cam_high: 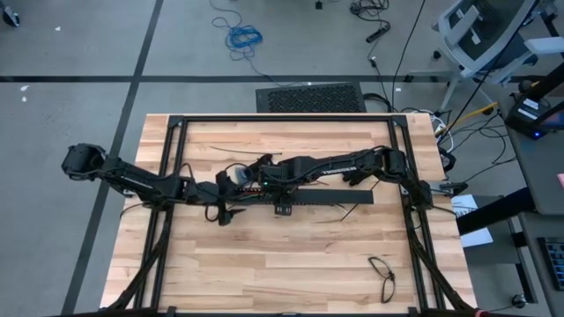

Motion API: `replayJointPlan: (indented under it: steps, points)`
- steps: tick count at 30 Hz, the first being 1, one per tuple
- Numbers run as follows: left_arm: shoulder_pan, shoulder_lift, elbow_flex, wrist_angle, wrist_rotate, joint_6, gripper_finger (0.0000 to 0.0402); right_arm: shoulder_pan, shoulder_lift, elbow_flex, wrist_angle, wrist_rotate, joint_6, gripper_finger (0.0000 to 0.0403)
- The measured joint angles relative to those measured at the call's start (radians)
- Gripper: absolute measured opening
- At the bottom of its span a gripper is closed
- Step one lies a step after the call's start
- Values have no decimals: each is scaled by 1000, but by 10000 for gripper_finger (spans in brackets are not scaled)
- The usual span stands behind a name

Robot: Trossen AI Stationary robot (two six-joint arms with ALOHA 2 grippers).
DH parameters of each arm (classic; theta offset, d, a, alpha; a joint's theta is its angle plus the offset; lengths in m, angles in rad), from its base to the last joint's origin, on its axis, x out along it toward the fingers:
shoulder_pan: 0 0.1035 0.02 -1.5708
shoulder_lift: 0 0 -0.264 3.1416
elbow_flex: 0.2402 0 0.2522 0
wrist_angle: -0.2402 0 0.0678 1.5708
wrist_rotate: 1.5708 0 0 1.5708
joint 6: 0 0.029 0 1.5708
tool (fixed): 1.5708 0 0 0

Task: Ziptie cables
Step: Close the cable duct

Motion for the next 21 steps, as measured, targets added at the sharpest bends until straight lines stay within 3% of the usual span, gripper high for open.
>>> replayJointPlan:
  steps: [7,14,21]
  points:
    - [91,0,0,16,0,199,380,0,0,0,0,-5,-1,246]
    - [199,4,0,51,178,219,380,0,0,0,11,-6,-1,248]
    - [249,153,0,209,268,250,380,0,0,0,22,-6,-1,249]
